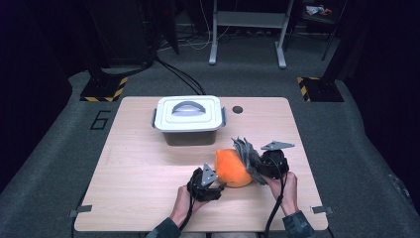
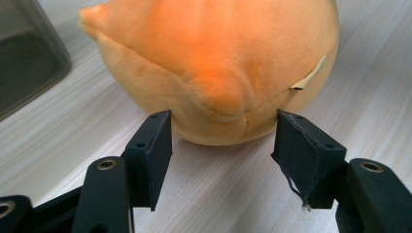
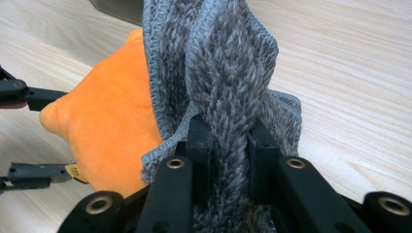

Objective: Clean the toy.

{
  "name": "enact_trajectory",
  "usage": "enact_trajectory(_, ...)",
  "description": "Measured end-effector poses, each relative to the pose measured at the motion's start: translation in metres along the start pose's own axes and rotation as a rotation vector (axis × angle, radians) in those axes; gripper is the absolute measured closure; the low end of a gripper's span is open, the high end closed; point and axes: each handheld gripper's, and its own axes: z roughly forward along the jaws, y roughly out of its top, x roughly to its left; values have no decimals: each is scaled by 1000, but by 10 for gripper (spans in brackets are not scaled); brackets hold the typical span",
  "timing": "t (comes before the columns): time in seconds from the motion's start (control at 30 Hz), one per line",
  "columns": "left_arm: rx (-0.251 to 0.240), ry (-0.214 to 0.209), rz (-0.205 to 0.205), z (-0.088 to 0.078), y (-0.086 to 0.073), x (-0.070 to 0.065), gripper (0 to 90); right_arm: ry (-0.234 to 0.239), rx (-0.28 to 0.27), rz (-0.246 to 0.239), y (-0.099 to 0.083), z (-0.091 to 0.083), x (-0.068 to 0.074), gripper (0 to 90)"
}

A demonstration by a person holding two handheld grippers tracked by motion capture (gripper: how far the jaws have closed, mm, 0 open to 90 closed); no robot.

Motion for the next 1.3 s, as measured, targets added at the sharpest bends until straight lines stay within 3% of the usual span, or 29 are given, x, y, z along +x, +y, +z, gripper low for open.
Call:
enact_trajectory(0.2,4,17,28,4,2,-3,497,-5,-5,-4,-1,1,0,758)
enact_trajectory(0.37,-1,17,18,6,4,-2,687,-4,-25,0,-2,2,0,758)
enact_trajectory(0.6,-3,-1,-23,4,7,3,785,-4,-69,10,-4,-10,-1,758)
enact_trajectory(0.87,-11,-45,-140,-3,14,10,792,-10,-86,-15,-4,-27,6,758)
enact_trajectory(0.97,-19,-91,-215,-8,18,13,792,-3,-86,-24,-7,-32,12,758)
enact_trajectory(1.07,-32,-132,-258,-12,19,15,792,1,-78,-45,-8,-32,18,758)
enact_trajectory(1.2,-32,-131,-232,-12,20,15,785,-1,-41,-52,-8,-20,20,759)
enact_trajectory(1.3,-30,-95,-171,-11,19,12,759,0,-35,-43,-7,-14,18,759)
